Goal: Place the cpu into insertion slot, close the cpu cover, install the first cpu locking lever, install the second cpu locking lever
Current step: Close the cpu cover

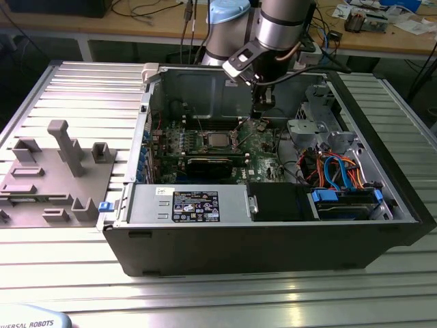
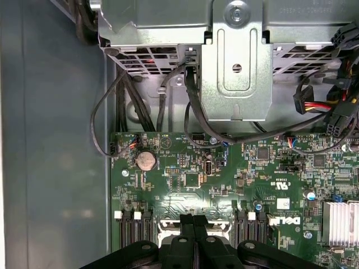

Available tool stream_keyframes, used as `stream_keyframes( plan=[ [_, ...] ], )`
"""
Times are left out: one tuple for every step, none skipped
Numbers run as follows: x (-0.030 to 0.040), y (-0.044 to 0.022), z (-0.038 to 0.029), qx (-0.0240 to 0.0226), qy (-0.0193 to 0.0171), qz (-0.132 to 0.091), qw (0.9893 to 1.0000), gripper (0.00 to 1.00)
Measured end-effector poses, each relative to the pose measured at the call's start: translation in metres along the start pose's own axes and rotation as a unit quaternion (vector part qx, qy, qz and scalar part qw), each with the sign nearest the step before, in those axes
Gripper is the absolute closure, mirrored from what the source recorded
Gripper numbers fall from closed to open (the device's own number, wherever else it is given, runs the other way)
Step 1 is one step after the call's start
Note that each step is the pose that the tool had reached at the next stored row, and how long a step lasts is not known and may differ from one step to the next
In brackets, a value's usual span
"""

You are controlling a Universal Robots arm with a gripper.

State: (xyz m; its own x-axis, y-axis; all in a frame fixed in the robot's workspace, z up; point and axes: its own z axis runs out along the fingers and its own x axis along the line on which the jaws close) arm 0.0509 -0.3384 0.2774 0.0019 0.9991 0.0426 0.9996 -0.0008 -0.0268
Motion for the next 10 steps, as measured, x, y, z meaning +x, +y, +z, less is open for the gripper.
stream_keyframes(
  plan=[
    [0.0000, 0.0004, 0.0000, 0.0000, 0.0000, 0.000, 1.0000, 0.89],
    [0.0000, 0.0009, 0.0000, 0.0000, 0.0000, 0.000, 1.0000, 0.89],
    [0.0000, 0.0015, 0.0001, 0.0000, 0.0000, 0.000, 1.0000, 0.89],
    [0.0000, 0.0020, 0.0001, 0.0000, 0.0000, 0.000, 1.0000, 0.89],
    [0.0000, 0.0024, 0.0001, 0.0000, 0.0000, 0.000, 1.0000, 0.89],
    [0.0000, 0.0030, 0.0001, 0.0000, 0.0000, 0.000, 1.0000, 0.89],
    [0.0000, 0.0038, 0.0002, 0.0001, 0.0001, 0.000, 1.0000, 0.89],
    [0.0000, 0.0045, 0.0002, 0.0001, 0.0000, 0.000, 1.0000, 0.89],
    [0.0000, 0.0050, 0.0003, 0.0001, 0.0000, 0.000, 1.0000, 0.89],
    [-0.0001, 0.0056, 0.0005, 0.0002, 0.0000, 0.000, 1.0000, 0.89]
  ],
)
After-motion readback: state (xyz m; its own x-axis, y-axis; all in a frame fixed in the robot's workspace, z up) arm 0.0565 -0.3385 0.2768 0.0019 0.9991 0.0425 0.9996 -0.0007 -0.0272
